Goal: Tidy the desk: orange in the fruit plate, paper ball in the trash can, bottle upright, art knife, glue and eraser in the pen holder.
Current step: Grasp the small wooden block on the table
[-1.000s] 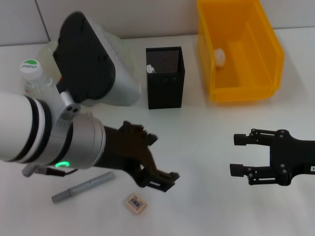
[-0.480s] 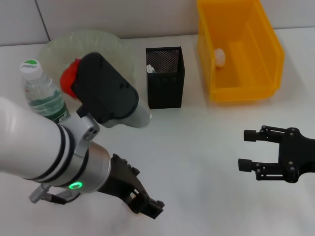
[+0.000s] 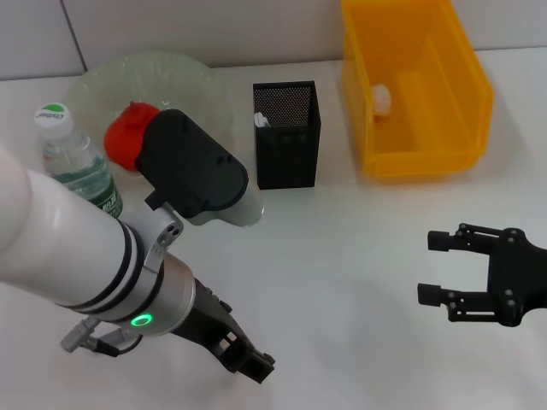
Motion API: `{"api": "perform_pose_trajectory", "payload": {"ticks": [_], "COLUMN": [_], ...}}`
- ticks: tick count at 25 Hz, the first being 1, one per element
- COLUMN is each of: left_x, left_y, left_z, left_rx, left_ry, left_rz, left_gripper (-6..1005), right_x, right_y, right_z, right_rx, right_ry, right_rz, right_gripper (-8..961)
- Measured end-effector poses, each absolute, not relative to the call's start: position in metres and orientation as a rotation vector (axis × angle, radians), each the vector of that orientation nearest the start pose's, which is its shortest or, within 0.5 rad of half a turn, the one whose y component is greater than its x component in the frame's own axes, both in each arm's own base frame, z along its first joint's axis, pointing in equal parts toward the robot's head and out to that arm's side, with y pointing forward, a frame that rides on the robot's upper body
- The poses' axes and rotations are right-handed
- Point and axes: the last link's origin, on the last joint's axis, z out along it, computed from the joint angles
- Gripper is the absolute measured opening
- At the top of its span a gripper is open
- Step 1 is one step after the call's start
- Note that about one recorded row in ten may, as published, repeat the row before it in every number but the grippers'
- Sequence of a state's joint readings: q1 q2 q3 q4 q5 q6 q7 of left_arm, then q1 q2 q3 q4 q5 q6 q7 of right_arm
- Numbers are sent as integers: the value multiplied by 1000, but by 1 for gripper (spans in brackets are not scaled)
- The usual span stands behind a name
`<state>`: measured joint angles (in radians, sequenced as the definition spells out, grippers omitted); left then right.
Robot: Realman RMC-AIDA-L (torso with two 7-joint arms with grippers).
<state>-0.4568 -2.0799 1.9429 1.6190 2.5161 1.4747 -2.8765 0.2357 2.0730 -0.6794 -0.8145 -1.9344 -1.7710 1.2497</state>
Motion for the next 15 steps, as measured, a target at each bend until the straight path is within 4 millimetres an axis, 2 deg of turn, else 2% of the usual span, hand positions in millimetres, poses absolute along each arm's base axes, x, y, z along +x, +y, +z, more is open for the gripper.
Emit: {"api": "perform_pose_trajectory", "payload": {"ticks": [15], "left_x": [-141], "left_y": [279], "left_z": [-86], "left_rx": [-2754], "left_ry": [-791], "left_rz": [638], "left_gripper": [871], "right_x": [316], "right_y": [241], "right_z": [33], "right_rx": [-2677], "right_ry": [576], "right_rz": [734], "right_gripper": [802]}}
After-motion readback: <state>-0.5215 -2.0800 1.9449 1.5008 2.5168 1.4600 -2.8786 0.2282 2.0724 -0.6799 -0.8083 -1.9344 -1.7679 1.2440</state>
